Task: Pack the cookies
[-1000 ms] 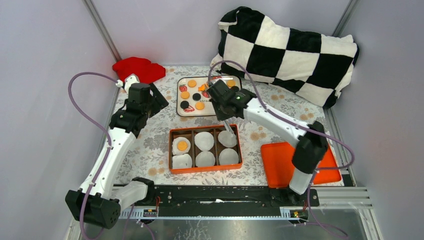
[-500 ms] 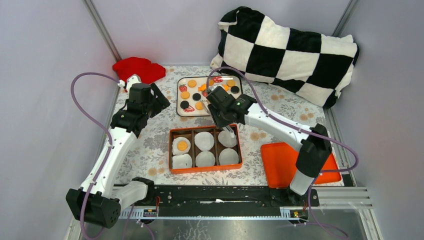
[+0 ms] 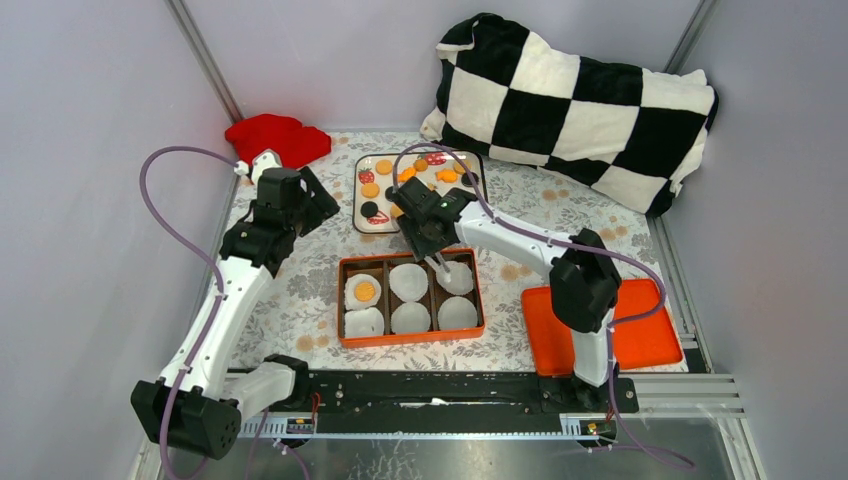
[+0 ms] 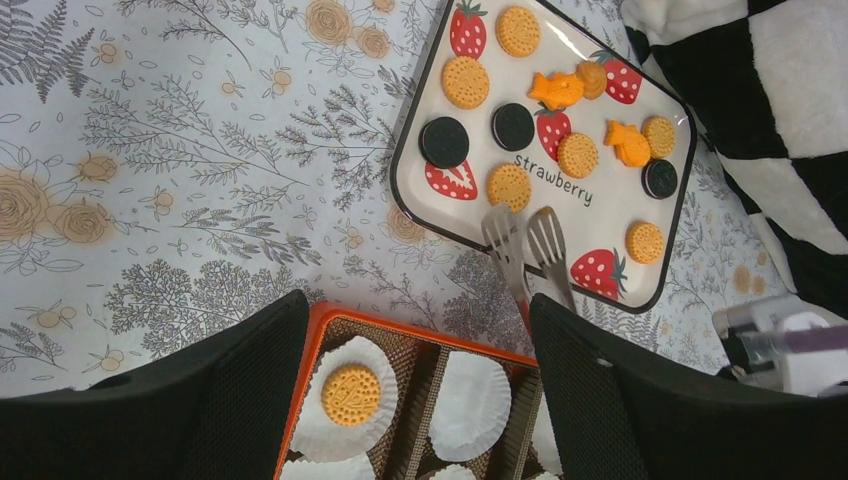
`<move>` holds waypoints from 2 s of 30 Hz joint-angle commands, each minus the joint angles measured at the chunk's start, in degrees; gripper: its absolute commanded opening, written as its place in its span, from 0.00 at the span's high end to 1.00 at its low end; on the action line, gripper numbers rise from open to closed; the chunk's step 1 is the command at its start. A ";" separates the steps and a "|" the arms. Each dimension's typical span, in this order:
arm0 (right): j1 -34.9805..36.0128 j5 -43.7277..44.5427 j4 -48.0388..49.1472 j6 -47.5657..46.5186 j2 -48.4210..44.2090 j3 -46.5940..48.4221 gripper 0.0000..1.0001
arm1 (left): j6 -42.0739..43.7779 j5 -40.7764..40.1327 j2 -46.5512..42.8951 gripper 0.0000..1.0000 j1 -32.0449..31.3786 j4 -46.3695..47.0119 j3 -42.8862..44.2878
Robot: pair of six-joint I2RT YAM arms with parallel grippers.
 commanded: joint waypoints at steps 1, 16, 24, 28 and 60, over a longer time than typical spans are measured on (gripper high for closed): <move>-0.02 1.99 0.22 -0.58 2.86 5.41 0.45 | 1.55 -0.58 -1.13 0.14 0.61 1.89 -1.10; -1.08 8.54 -0.81 -0.84 7.06 9.00 0.26 | 1.43 0.78 -1.88 0.14 0.86 2.32 -2.34; -8.43 6.50 -0.21 -4.99 11.06 14.89 0.18 | 1.14 2.21 -1.41 0.14 0.83 2.80 -2.49; -10.67 4.05 1.27 -7.57 15.71 17.22 0.16 | 1.12 2.09 -1.17 0.14 0.80 2.83 -2.69; -12.91 3.22 8.98 -7.95 5.59 7.53 0.08 | -4.91 2.48 32.01 0.37 -11.85 17.44 7.48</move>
